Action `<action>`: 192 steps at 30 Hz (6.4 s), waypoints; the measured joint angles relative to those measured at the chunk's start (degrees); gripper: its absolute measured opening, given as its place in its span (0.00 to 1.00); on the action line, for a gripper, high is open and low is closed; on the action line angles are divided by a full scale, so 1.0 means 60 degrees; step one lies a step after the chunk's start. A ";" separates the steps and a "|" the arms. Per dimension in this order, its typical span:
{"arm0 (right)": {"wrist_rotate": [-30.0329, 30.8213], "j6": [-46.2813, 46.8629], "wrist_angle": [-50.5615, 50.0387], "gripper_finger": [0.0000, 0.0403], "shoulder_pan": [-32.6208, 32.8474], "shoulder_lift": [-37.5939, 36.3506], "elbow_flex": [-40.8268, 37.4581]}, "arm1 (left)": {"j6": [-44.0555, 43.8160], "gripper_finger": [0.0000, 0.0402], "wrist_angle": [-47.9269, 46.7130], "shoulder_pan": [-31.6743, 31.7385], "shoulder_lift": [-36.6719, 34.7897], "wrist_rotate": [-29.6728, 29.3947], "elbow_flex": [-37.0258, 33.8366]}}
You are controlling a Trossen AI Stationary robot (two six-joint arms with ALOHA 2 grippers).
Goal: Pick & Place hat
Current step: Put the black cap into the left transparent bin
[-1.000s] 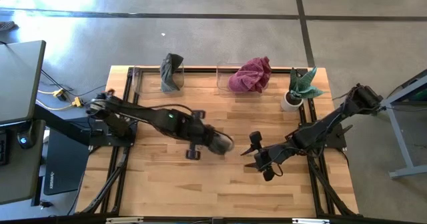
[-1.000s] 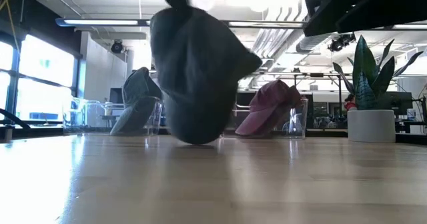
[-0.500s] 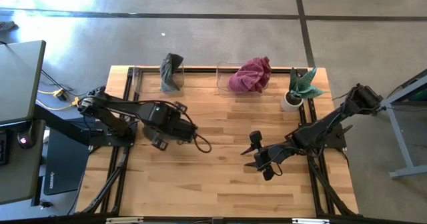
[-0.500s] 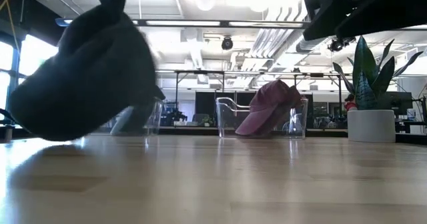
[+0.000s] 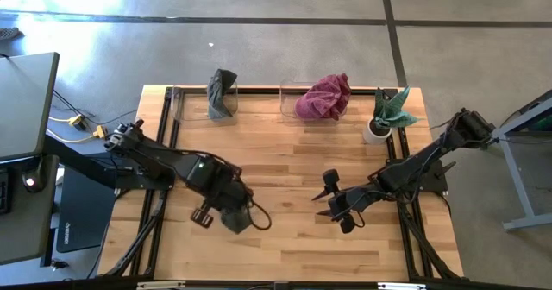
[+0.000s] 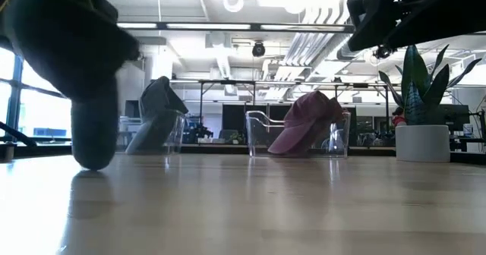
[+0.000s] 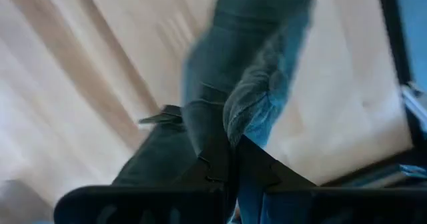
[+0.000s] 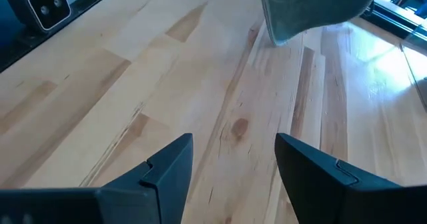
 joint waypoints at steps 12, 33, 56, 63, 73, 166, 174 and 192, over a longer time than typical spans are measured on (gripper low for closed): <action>-0.0062 0.0000 0.0142 0.52 0.0000 0.0004 0.0000 | 0.1274 0.00 0.2144 0.1586 0.0599 -0.2996 -0.0605; -0.0051 0.1727 -0.1786 0.52 0.0448 0.0007 0.0000 | -0.4509 0.33 0.6216 0.4037 0.1597 -0.3015 -0.0749; 0.2960 0.3170 -0.3249 0.52 0.2528 -0.0067 -0.0018 | -0.3432 0.68 0.4773 0.2340 0.5648 -0.3038 0.2582; 0.2981 0.3194 -0.3227 0.52 0.2528 -0.0068 -0.0022 | -0.3724 0.63 0.3873 0.2347 0.6549 -0.3255 0.2709; 0.2987 0.3151 -0.3217 0.52 0.2528 -0.0069 -0.0022 | -0.4007 0.46 0.2085 0.2344 0.6529 -0.4800 0.2701; 0.2980 0.3027 -0.3129 0.52 0.2481 -0.0069 -0.0022 | -0.7305 0.00 -0.0407 0.6614 -0.2394 -1.4152 -0.0112; 0.2928 0.3027 -0.3135 0.52 0.2506 -0.0069 -0.0022 | -0.8929 0.00 -0.0148 0.8495 -0.2213 -1.3028 -0.2345; 0.2960 0.2926 -0.3140 0.52 0.2503 -0.0066 -0.0022 | -0.9904 0.00 0.5535 0.8552 -0.2188 -1.3495 -0.6583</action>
